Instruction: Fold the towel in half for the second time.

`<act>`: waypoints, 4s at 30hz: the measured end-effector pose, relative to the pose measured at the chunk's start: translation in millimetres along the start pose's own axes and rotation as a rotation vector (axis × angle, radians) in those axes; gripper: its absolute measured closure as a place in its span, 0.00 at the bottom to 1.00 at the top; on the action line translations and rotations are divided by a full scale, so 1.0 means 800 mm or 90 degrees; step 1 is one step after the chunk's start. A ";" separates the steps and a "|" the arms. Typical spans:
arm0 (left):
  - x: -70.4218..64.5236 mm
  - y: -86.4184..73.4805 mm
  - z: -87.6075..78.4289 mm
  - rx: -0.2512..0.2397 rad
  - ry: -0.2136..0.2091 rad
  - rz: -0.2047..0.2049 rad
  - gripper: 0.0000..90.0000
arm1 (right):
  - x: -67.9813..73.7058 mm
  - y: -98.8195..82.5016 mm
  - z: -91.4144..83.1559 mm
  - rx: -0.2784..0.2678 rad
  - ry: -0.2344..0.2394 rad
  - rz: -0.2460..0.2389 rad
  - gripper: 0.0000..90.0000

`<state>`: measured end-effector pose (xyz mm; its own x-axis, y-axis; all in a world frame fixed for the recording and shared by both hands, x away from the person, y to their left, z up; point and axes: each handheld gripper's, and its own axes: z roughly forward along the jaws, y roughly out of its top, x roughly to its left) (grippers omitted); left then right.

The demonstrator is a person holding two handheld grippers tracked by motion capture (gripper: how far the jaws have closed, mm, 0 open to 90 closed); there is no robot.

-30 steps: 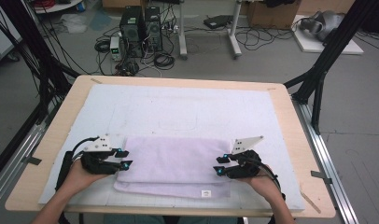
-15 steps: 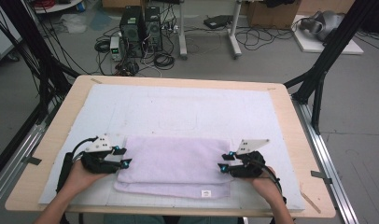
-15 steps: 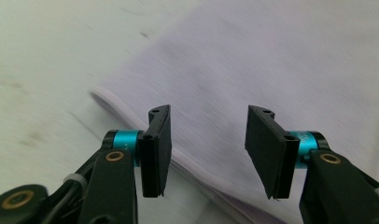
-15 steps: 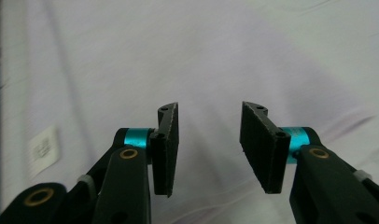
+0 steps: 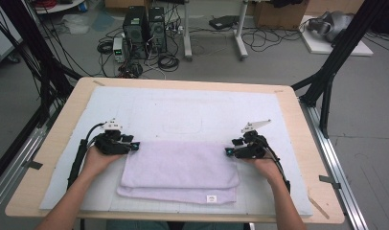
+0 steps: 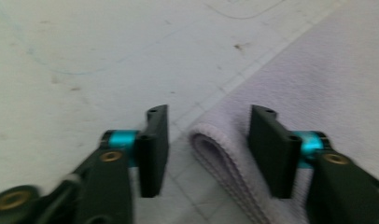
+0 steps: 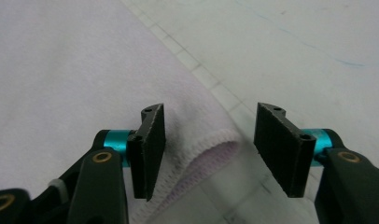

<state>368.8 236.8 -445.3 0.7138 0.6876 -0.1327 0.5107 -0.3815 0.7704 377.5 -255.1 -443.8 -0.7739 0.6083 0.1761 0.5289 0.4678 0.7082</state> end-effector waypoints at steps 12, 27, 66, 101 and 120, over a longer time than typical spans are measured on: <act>0.018 0.061 -0.009 -0.097 0.113 0.005 0.91 | -0.010 0.073 -0.012 -0.033 -0.070 -0.058 0.90; 0.044 0.071 -0.009 -0.050 0.123 -0.011 0.61 | -0.031 0.096 0.001 -0.035 -0.078 -0.026 0.56; -0.027 0.000 -0.049 -0.055 0.076 0.123 0.96 | 0.042 0.024 -0.032 -0.036 -0.049 -0.136 0.96; -0.053 -0.023 -0.063 -0.026 0.051 0.149 0.97 | 0.064 0.005 -0.030 -0.012 0.020 -0.128 0.96; -0.039 -0.037 -0.044 -0.014 0.032 0.082 0.83 | 0.054 0.002 0.000 -0.007 0.024 -0.078 0.71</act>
<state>314.7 248.1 -442.1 0.7480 0.6637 -0.0011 0.4049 -0.4551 0.7931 344.8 -227.7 -434.8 -0.8449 0.5227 0.1139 0.4267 0.5299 0.7329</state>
